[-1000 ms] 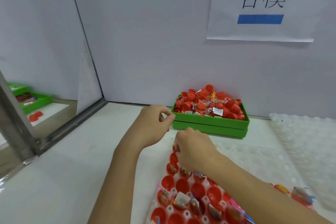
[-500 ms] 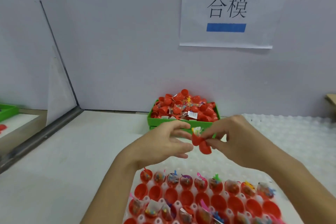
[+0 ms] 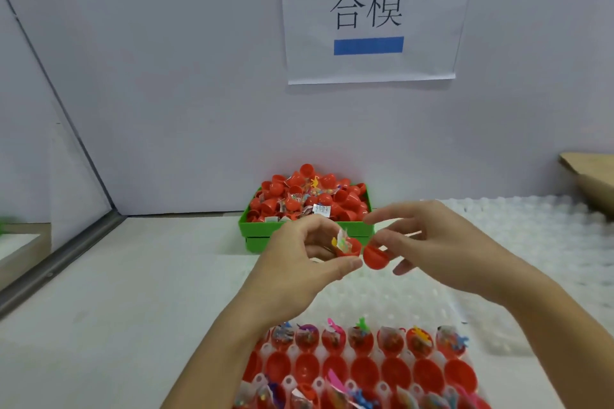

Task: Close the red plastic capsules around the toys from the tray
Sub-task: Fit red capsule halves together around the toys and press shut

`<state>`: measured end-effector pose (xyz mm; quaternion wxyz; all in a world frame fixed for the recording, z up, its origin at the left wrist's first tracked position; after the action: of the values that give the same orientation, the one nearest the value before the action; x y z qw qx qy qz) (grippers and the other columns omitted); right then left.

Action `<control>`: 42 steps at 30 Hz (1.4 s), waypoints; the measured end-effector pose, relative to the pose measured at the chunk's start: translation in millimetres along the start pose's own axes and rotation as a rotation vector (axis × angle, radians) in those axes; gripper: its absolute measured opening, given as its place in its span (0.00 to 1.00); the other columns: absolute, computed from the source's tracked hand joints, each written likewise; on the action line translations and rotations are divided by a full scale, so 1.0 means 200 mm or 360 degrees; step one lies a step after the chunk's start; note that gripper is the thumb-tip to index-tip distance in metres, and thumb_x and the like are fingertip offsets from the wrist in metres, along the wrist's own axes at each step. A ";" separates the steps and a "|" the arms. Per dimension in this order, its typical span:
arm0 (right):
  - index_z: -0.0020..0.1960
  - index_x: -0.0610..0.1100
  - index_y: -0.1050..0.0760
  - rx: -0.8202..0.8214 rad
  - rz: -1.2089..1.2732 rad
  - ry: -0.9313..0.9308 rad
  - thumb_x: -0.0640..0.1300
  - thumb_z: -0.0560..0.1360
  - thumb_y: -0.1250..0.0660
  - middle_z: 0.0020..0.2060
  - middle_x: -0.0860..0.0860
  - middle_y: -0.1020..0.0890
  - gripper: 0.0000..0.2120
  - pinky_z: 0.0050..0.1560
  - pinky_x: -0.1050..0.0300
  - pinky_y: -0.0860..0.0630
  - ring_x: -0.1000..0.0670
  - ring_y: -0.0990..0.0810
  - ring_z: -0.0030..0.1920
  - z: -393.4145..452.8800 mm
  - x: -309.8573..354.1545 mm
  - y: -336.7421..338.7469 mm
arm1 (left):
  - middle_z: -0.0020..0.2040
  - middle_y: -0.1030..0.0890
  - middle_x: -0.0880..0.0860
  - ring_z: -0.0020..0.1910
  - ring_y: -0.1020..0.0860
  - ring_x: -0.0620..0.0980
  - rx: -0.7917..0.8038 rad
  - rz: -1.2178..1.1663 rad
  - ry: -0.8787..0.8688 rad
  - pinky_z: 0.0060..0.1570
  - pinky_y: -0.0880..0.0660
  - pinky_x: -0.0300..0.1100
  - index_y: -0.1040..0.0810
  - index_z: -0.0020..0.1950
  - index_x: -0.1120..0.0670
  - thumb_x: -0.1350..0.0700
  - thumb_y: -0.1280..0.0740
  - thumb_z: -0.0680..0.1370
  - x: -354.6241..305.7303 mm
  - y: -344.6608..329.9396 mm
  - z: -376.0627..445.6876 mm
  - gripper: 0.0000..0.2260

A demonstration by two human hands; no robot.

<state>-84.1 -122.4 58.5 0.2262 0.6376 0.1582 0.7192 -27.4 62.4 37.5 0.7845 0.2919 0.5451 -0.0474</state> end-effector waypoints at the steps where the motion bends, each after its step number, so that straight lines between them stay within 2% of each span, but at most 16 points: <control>1: 0.58 0.52 0.21 0.0125 0.0150 -0.0090 0.44 0.80 0.34 0.43 0.50 0.13 0.09 0.39 0.62 0.19 0.53 0.14 0.41 -0.01 0.00 0.00 | 0.44 0.16 0.48 0.42 0.16 0.46 -0.0038 0.0059 -0.0030 0.46 0.18 0.41 0.20 0.50 0.51 0.54 0.22 0.70 -0.01 0.00 0.00 0.13; 4: 0.59 0.51 0.21 0.0362 0.0353 -0.0111 0.44 0.78 0.32 0.45 0.49 0.13 0.10 0.42 0.63 0.19 0.50 0.13 0.46 -0.03 0.01 0.02 | 0.44 0.17 0.44 0.42 0.17 0.42 -0.0127 0.0140 -0.0110 0.43 0.19 0.38 0.21 0.48 0.49 0.52 0.22 0.70 -0.04 -0.01 -0.01 0.11; 7: 0.52 0.52 0.17 0.0282 0.0333 -0.0051 0.45 0.76 0.29 0.43 0.51 0.15 0.07 0.41 0.65 0.22 0.54 0.15 0.43 -0.03 0.02 0.03 | 0.41 0.18 0.44 0.37 0.17 0.44 -0.0129 0.0140 -0.0151 0.38 0.19 0.39 0.22 0.47 0.48 0.55 0.22 0.70 -0.05 -0.02 -0.02 0.11; 9: 0.49 0.49 0.16 0.0261 0.0405 -0.0029 0.45 0.76 0.29 0.42 0.48 0.16 0.04 0.41 0.64 0.22 0.53 0.16 0.43 -0.02 0.02 0.02 | 0.40 0.18 0.45 0.36 0.18 0.44 -0.0144 0.0197 -0.0197 0.37 0.21 0.35 0.22 0.45 0.48 0.55 0.22 0.69 -0.07 -0.03 -0.02 0.11; 12: 0.51 0.43 0.19 0.0222 0.0489 -0.0037 0.44 0.79 0.33 0.42 0.45 0.15 0.06 0.38 0.64 0.22 0.48 0.14 0.44 -0.02 0.03 0.00 | 0.39 0.18 0.43 0.37 0.18 0.44 -0.0190 0.0233 -0.0227 0.37 0.22 0.33 0.23 0.43 0.46 0.55 0.22 0.70 -0.08 -0.04 -0.02 0.11; 16: 0.52 0.42 0.21 0.0091 0.0631 -0.0026 0.40 0.82 0.38 0.35 0.47 0.17 0.07 0.33 0.63 0.24 0.47 0.16 0.35 -0.02 0.04 -0.04 | 0.38 0.19 0.41 0.36 0.19 0.42 -0.0264 0.0257 -0.0245 0.37 0.21 0.33 0.23 0.43 0.46 0.54 0.22 0.69 -0.09 -0.03 -0.03 0.11; 20: 0.49 0.45 0.18 0.0033 0.0626 0.0002 0.45 0.78 0.32 0.34 0.47 0.15 0.05 0.35 0.66 0.25 0.51 0.16 0.34 -0.01 0.05 -0.06 | 0.37 0.19 0.38 0.33 0.20 0.39 -0.0304 0.0280 -0.0260 0.32 0.25 0.29 0.23 0.44 0.46 0.54 0.22 0.69 -0.09 -0.03 -0.03 0.11; 23: 0.49 0.45 0.18 0.0018 0.0602 0.0031 0.48 0.74 0.27 0.31 0.47 0.16 0.07 0.33 0.68 0.27 0.55 0.19 0.30 -0.01 0.05 -0.07 | 0.39 0.19 0.38 0.36 0.20 0.38 -0.0330 0.0329 -0.0314 0.33 0.26 0.28 0.23 0.43 0.45 0.55 0.21 0.69 -0.10 -0.04 -0.02 0.12; 28: 0.45 0.44 0.18 -0.0026 0.0679 -0.0001 0.49 0.68 0.24 0.32 0.46 0.17 0.10 0.32 0.66 0.27 0.52 0.21 0.32 0.00 0.04 -0.08 | 0.39 0.20 0.41 0.39 0.19 0.41 -0.0340 0.0335 -0.0406 0.36 0.22 0.31 0.23 0.44 0.45 0.56 0.22 0.70 -0.10 -0.03 -0.03 0.12; 32: 0.46 0.40 0.19 0.0028 0.0866 -0.0035 0.39 0.72 0.27 0.34 0.44 0.18 0.04 0.32 0.64 0.26 0.50 0.21 0.33 0.00 0.04 -0.07 | 0.40 0.20 0.41 0.38 0.19 0.42 -0.0339 0.0258 -0.0411 0.36 0.21 0.32 0.24 0.48 0.44 0.57 0.22 0.70 -0.10 -0.02 -0.03 0.15; 35: 0.46 0.40 0.19 0.0036 0.0899 -0.0060 0.38 0.73 0.28 0.34 0.44 0.19 0.03 0.33 0.63 0.25 0.50 0.21 0.33 0.01 0.04 -0.07 | 0.43 0.20 0.41 0.40 0.18 0.42 -0.0264 0.0239 -0.0467 0.38 0.22 0.31 0.24 0.52 0.40 0.57 0.23 0.71 -0.11 -0.02 -0.03 0.18; 39: 0.46 0.40 0.19 0.0052 0.0931 -0.0058 0.40 0.72 0.28 0.35 0.43 0.19 0.04 0.35 0.63 0.25 0.50 0.21 0.33 0.01 0.04 -0.07 | 0.46 0.21 0.41 0.42 0.19 0.42 -0.0237 0.0240 -0.0511 0.39 0.21 0.31 0.23 0.51 0.38 0.53 0.26 0.74 -0.11 -0.02 -0.03 0.12; 42: 0.47 0.39 0.19 0.0066 0.0956 -0.0070 0.40 0.71 0.28 0.37 0.42 0.19 0.07 0.35 0.62 0.24 0.50 0.22 0.33 0.01 0.03 -0.07 | 0.44 0.20 0.41 0.41 0.18 0.43 -0.0269 0.0203 -0.0500 0.41 0.18 0.39 0.24 0.49 0.40 0.50 0.28 0.75 -0.10 -0.02 -0.03 0.08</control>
<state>-81.3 -107.1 56.8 -0.0062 0.6758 -0.0279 0.7365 -41.2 57.2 53.2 0.8831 0.2479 0.3983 0.0035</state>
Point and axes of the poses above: each hand's wrist, its own z-axis towards the middle knuckle, its own y-axis out of the back of the hand, x = y × z, the point moved 2 cm from there along z, towards the middle knuckle
